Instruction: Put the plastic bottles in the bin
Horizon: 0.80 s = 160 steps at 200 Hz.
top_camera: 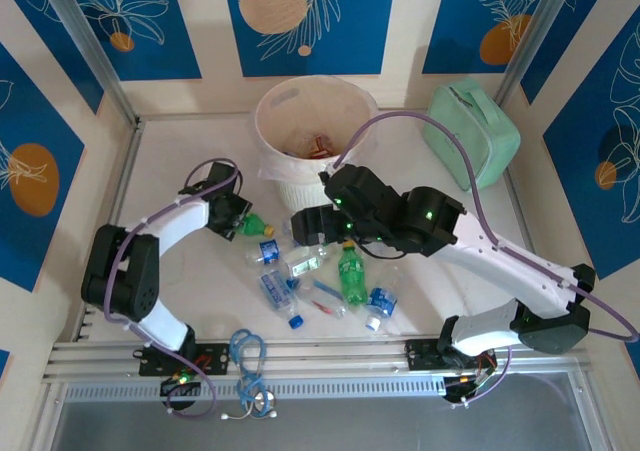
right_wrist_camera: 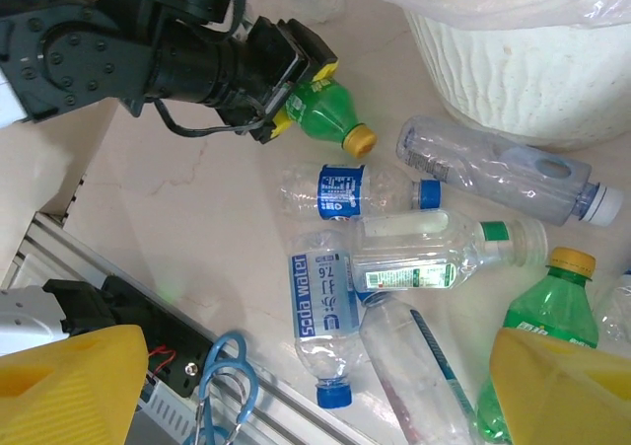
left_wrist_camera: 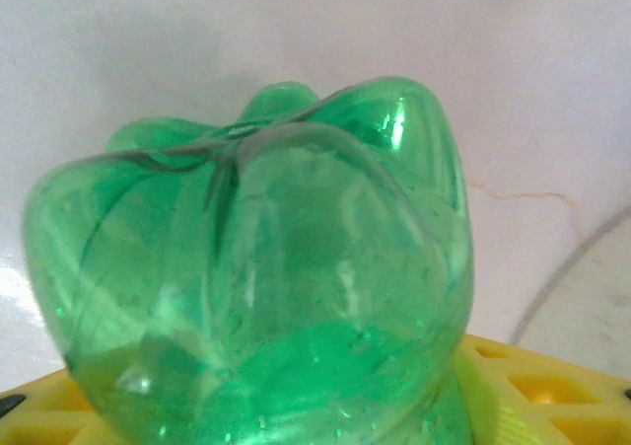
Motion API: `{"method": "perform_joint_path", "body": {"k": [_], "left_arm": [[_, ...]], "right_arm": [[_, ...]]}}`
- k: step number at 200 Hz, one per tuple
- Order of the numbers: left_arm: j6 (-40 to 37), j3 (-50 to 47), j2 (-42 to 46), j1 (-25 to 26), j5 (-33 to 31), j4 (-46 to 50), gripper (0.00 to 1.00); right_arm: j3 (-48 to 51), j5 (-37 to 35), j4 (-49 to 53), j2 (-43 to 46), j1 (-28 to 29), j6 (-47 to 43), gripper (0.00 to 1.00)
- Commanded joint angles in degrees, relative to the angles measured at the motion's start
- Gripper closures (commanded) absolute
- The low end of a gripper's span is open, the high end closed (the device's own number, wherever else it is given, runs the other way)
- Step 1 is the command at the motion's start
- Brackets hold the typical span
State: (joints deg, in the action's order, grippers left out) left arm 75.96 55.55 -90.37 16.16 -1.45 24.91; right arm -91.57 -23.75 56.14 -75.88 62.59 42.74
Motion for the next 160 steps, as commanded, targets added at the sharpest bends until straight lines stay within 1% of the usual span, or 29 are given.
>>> {"method": "perform_joint_path", "body": {"k": [1, 44, 85, 115, 135, 160], "left_arm": [[-2.1, 0.1, 5.6, -0.8, 0.7, 0.9, 0.41], [-4.3, 1.7, 14.2, -0.9, 3.4, 2.9, 0.43], [-7.4, 4.7, 21.3, -1.0, 8.8, 3.3, 0.44], [-6.1, 6.4, 24.4, -0.9, 14.8, -0.4, 0.46], [-3.4, 6.2, 25.4, -0.5, 19.3, -5.9, 0.47], [-1.1, 6.5, 25.7, 0.3, 23.4, -12.5, 0.47]], "right_arm": [[0.9, 2.0, -2.1, 1.3, -0.6, 1.1, 0.10], [2.7, 9.2, -6.4, 2.3, -3.7, 2.4, 0.10], [5.0, 19.7, -11.9, 2.6, -8.9, 4.2, 0.10], [4.8, 24.3, -14.7, 2.0, -11.7, 4.3, 0.10], [4.6, 26.0, -15.7, 1.2, -13.0, 4.6, 0.10], [4.3, 27.8, -17.0, 1.0, -14.5, 5.0, 0.10]]}}
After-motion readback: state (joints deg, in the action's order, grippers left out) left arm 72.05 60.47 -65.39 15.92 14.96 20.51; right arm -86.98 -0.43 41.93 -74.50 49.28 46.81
